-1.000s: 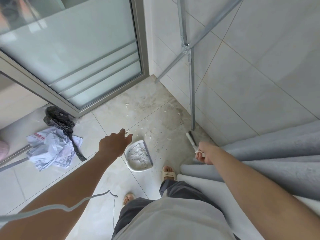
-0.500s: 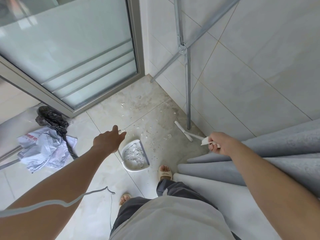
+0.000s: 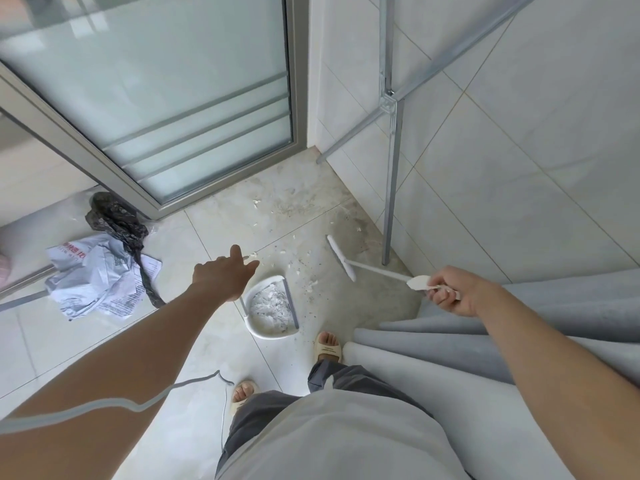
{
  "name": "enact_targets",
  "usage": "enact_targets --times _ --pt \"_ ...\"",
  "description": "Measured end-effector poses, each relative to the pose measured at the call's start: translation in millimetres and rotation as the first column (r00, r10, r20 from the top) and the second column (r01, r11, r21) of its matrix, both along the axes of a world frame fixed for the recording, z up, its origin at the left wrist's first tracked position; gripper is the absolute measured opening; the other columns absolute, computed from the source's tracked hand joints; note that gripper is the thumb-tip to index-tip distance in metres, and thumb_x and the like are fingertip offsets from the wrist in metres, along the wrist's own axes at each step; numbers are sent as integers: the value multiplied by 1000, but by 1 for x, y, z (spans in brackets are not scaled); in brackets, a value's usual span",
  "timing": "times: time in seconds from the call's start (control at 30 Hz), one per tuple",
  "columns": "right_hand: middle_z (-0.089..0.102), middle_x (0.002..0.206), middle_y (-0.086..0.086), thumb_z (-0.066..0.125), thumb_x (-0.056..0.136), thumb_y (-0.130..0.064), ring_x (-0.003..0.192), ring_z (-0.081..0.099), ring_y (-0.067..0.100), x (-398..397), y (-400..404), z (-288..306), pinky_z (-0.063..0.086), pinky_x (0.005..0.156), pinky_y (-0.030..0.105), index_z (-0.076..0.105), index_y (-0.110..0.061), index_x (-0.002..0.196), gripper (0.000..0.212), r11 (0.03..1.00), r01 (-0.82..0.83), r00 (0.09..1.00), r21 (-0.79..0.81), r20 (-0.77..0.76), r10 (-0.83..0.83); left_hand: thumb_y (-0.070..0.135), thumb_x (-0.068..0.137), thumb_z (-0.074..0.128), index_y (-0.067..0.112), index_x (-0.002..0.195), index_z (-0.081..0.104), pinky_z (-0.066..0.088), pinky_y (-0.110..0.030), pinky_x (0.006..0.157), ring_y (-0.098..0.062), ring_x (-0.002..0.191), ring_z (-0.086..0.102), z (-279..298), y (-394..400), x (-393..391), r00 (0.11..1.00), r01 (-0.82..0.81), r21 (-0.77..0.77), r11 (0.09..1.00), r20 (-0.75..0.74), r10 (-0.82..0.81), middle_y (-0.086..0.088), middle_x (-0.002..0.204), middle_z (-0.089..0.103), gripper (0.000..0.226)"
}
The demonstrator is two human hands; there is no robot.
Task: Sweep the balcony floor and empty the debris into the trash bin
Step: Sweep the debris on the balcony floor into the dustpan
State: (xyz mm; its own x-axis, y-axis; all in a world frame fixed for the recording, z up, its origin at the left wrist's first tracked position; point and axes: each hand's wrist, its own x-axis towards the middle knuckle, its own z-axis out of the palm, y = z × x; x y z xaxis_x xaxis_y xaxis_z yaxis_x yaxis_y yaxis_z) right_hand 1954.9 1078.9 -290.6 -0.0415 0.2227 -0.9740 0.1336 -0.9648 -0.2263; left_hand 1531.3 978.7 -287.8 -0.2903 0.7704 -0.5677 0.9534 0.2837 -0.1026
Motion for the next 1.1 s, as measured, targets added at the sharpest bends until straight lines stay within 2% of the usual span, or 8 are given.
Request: enact_targets --times 0.17,0.33,0.53,0.7,0.8,0.87,0.97,1.1 --pt "38 70 6 36 90 1 32 35 7 -52 -26 -24 24 28 12 50 -1 105 20 988 -144 985 57 105 137 56 99 21 17 116 34 34 -39 77 -30 100 60 -1 6 0 997 -76 21 997 28 76 -9 114 61 44" --pt "37 66 5 38 91 1 34 34 5 -89 -54 -41 25 28 12 50 -3 97 15 976 -214 977 -35 -3 214 57 98 22 17 118 34 34 -39 78 -31 100 59 -1 6 3 996 -85 19 996 35 84 -10 114 61 46" --pt "38 60 6 35 96 -3 28 32 3 -44 2 -6 22 22 12 44 -2 91 11 995 -33 987 -97 -159 17 56 98 24 16 119 35 34 -40 78 -31 98 59 -6 -1 -3 996 -89 10 996 19 88 -11 110 60 47" --pt "36 68 6 38 95 -3 31 33 4 -59 0 -3 23 25 11 47 1 106 15 983 -184 981 26 -60 185 60 98 22 17 117 35 33 -41 81 -32 104 58 -10 -8 -15 993 -116 18 993 17 116 -12 116 59 49" --pt "37 67 5 39 93 -3 32 35 5 -86 -28 -23 24 26 12 49 -3 109 19 977 -213 977 25 -15 213 60 98 22 16 121 34 32 -41 80 -33 105 57 -11 -13 -21 993 -121 2 993 3 121 -12 118 58 51" --pt "38 67 6 38 93 -2 33 35 5 -100 -50 -37 25 27 12 49 -2 108 19 982 -188 981 -25 -45 187 57 98 21 17 124 34 31 -41 79 -33 105 56 -11 -15 -24 994 -114 -20 993 -6 114 -12 118 57 50" --pt "38 66 6 37 95 -2 31 34 3 -100 -61 -45 25 25 11 46 -1 93 9 990 -84 986 -117 -153 66 51 98 21 22 134 34 31 -42 78 -33 104 54 -12 -20 -29 999 -42 -49 998 -32 40 -11 118 54 48" --pt "42 59 9 35 96 -3 28 34 5 -74 -45 -39 24 21 12 43 -3 89 10 980 63 975 -188 -198 -101 56 99 22 15 128 35 33 -42 80 -34 106 56 -6 -27 -28 998 -60 14 998 -20 61 -13 117 58 51"
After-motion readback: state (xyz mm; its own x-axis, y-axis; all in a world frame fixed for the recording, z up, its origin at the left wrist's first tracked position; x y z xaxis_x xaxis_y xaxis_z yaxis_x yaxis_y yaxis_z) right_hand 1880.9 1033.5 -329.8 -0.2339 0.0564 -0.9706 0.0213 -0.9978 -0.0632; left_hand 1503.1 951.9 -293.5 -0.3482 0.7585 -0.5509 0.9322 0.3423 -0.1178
